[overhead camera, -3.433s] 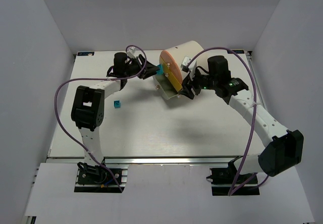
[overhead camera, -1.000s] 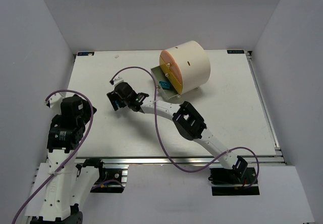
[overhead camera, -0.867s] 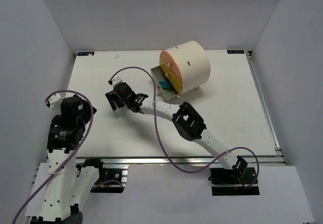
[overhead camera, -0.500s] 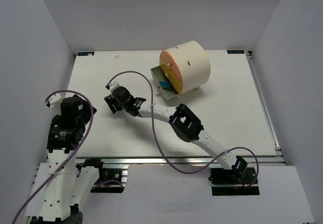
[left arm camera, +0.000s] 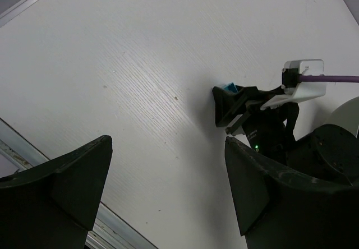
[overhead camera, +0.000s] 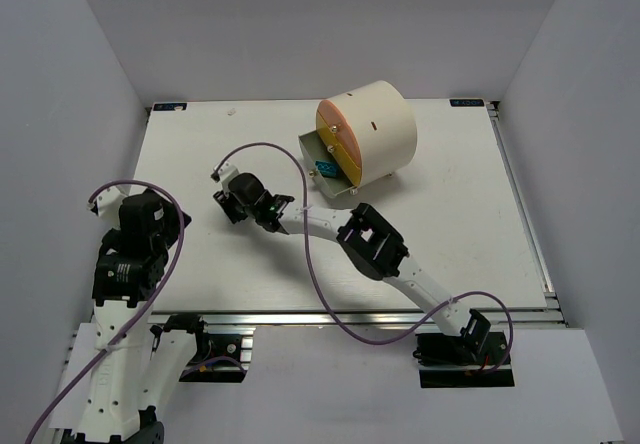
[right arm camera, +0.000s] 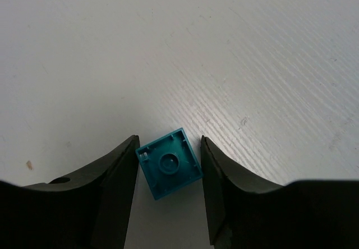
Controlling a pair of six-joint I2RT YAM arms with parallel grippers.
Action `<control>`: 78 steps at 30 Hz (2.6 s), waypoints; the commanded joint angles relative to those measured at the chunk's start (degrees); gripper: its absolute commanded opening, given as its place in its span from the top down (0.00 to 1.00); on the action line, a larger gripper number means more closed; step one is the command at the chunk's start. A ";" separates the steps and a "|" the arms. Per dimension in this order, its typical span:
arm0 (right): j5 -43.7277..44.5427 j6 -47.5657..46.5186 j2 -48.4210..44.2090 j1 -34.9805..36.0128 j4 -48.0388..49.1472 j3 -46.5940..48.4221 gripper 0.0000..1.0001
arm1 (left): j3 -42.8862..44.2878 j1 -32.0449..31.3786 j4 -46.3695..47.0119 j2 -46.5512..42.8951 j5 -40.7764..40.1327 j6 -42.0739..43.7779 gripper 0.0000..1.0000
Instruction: Sort the legos into containers by color
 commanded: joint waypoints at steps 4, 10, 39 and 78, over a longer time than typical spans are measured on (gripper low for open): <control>-9.76 -4.33 -15.02 -1.73 4.43 -12.17 0.93 | -1.44 -0.20 1.78 -0.86 1.03 -0.42 0.09; -26.29 -9.61 -27.86 -7.00 -1.25 -18.26 1.00 | -3.64 -0.20 4.85 -1.21 3.32 -0.94 0.09; -16.65 -74.02 -37.30 -19.49 -49.44 -15.63 1.00 | -16.56 -0.20 19.62 -2.88 18.78 -7.18 0.11; -19.51 -70.98 -39.84 -20.90 -52.25 -11.06 0.91 | -27.44 -1.26 68.31 20.59 53.77 -17.82 0.74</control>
